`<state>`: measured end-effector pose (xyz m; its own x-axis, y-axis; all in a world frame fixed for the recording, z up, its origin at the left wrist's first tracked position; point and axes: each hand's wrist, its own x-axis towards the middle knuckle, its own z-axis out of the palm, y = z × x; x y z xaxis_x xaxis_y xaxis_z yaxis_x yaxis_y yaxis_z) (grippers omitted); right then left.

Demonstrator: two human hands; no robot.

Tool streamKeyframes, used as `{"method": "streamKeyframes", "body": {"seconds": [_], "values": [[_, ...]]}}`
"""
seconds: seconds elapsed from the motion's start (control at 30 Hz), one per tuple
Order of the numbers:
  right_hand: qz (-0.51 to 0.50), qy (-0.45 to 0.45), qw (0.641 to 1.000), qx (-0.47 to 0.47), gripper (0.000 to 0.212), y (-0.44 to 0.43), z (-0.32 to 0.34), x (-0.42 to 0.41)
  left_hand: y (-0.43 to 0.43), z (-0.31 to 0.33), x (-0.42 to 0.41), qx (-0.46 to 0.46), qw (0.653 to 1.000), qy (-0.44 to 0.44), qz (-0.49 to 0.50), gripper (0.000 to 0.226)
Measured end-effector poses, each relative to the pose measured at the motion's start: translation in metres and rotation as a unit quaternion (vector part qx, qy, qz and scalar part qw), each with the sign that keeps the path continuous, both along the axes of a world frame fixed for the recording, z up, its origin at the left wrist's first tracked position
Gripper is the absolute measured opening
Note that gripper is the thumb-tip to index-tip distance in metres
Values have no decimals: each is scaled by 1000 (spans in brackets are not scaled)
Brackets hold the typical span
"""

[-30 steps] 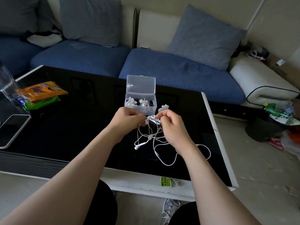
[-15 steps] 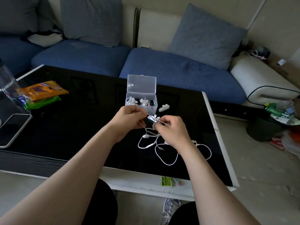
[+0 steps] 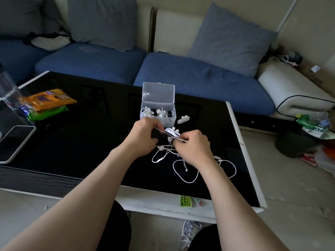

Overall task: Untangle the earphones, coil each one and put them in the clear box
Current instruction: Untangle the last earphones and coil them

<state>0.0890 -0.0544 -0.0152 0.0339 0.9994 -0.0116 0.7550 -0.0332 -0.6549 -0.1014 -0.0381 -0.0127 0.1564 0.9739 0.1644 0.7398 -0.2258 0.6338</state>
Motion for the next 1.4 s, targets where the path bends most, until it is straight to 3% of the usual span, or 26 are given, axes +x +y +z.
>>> {"method": "streamKeyframes", "body": {"seconds": [0.1, 0.27, 0.4, 0.5, 0.63, 0.7, 0.83, 0.9, 0.97, 1.03, 1.17, 1.33, 1.4], "values": [[-3, -12, 1000, -1, 42, 0, -1, 1, 0, -6, 2, -15, 999, 42, -3, 5], [-11, -35, 999, 11, 31, -1, -1, -2, -2, -7, 6, -157, 985, 72, 14, 52], [-25, -26, 999, 22, 22, -2, 0, -4, -2, -4, 6, -214, 974, 77, 6, 48], [-36, -30, 999, 27, 23, -2, -1, -3, -1, -4, 4, -263, 964, 35, 4, 31], [-35, -22, 999, 10, 29, -2, 0, 0, 2, -10, 2, -243, 968, -58, 23, 28], [-18, 23, 999, -30, 26, -3, 1, 0, 4, -10, 2, -222, 968, -103, 51, 29], [59, 68, 991, -103, 34, -3, 2, 1, 7, -9, -1, -125, 975, -45, 178, 32], [85, 77, 988, -101, 28, -3, 5, 3, 5, -9, -4, -84, 968, -21, 234, 23], [87, 84, 990, -78, 35, -3, 5, 7, 3, -9, -7, -56, 964, 4, 259, 21], [70, 40, 996, -33, 42, -1, 0, 11, 2, -9, -10, -61, 961, 27, 269, 26], [23, -122, 992, 13, 33, 2, -7, 18, 1, -11, -13, -109, 943, 143, 279, 30], [-34, -209, 977, 33, 14, 2, -3, 22, 1, -15, -13, -182, 925, 219, 251, 32], [-40, -182, 982, 35, 15, 2, -3, 22, 1, -15, -13, -211, 922, 223, 234, 35]]}}
